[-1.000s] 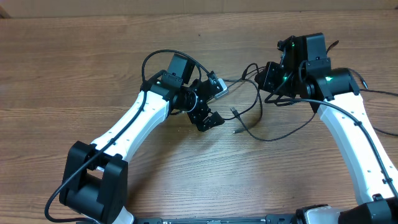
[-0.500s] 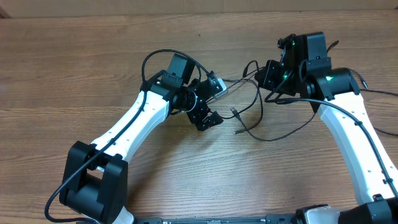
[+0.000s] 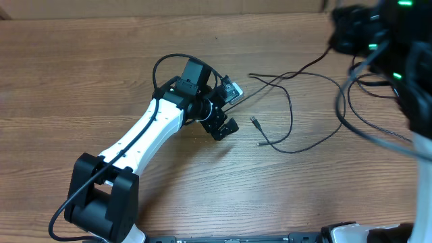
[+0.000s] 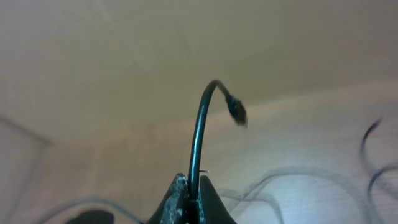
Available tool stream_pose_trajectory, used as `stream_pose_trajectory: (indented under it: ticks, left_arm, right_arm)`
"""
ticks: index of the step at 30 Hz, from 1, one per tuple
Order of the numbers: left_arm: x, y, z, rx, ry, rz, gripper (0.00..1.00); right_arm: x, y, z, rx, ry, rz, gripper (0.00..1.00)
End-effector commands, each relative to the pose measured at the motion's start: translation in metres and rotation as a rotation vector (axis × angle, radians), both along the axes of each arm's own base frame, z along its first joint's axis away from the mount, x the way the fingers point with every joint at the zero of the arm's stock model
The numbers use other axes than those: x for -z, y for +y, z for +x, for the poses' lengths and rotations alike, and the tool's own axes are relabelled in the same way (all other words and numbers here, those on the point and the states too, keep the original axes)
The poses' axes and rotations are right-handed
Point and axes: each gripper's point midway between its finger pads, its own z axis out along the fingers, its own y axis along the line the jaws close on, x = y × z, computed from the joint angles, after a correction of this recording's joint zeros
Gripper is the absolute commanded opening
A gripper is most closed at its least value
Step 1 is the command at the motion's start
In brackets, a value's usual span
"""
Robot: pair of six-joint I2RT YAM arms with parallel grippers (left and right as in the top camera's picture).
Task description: Untangle cables
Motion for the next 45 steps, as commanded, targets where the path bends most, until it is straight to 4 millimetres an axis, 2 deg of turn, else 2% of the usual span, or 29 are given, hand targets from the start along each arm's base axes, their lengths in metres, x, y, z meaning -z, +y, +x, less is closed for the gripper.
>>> stream_pose_trajectory:
  ticks: [1,4,6,9,12,17,22,26,31,34,39,45]
  left_arm:
    - [0.002,0.002,0.002,-0.033,0.017,0.000,1.00]
    - [0.001,0.002,0.002,-0.052,0.028,-0.005,1.00]
    - [0.001,0.002,0.002,-0.058,0.033,-0.006,1.00]
    - [0.001,0.002,0.002,-0.069,0.040,-0.008,1.00]
    - [0.001,0.002,0.002,-0.073,0.043,-0.009,1.00]
    - [0.001,0.002,0.002,-0.087,0.053,-0.012,1.00]
    - [0.001,0.002,0.002,-0.110,0.069,-0.016,0.99]
    - [0.001,0.002,0.002,-0.115,0.073,-0.018,0.99]
    - [0.001,0.002,0.002,-0.136,0.088,-0.022,0.99]
    - [0.001,0.002,0.002,-0.141,0.091,-0.023,1.00]
    - [0.001,0.002,0.002,-0.154,0.097,-0.027,0.99]
    - [0.001,0.001,0.003,-0.176,0.110,-0.033,1.00]
  right_arm:
    - [-0.077,-0.031,-0.037,0.109,-0.222,-0.053,0.04]
    - [-0.114,-0.045,-0.063,0.165,-0.338,-0.055,0.04]
    - [-0.131,-0.062,-0.076,0.244,-0.396,-0.074,0.04]
    - [-0.143,-0.089,-0.090,0.386,-0.432,-0.129,0.04]
    - [-0.141,-0.118,-0.097,0.550,-0.412,-0.209,0.04]
    - [-0.134,-0.160,-0.098,0.843,-0.349,-0.336,0.04]
    - [-0.124,-0.190,-0.074,0.990,-0.298,-0.402,0.04]
    - [-0.092,-0.222,-0.036,1.002,-0.199,-0.411,0.04]
    - [-0.028,-0.267,0.016,0.928,-0.042,-0.373,0.04]
    - [0.012,-0.282,0.050,0.809,0.023,-0.299,0.04]
    - [0.076,-0.268,0.103,0.528,0.132,-0.201,0.04]
    - [0.141,-0.240,0.148,0.364,0.246,-0.161,0.04]
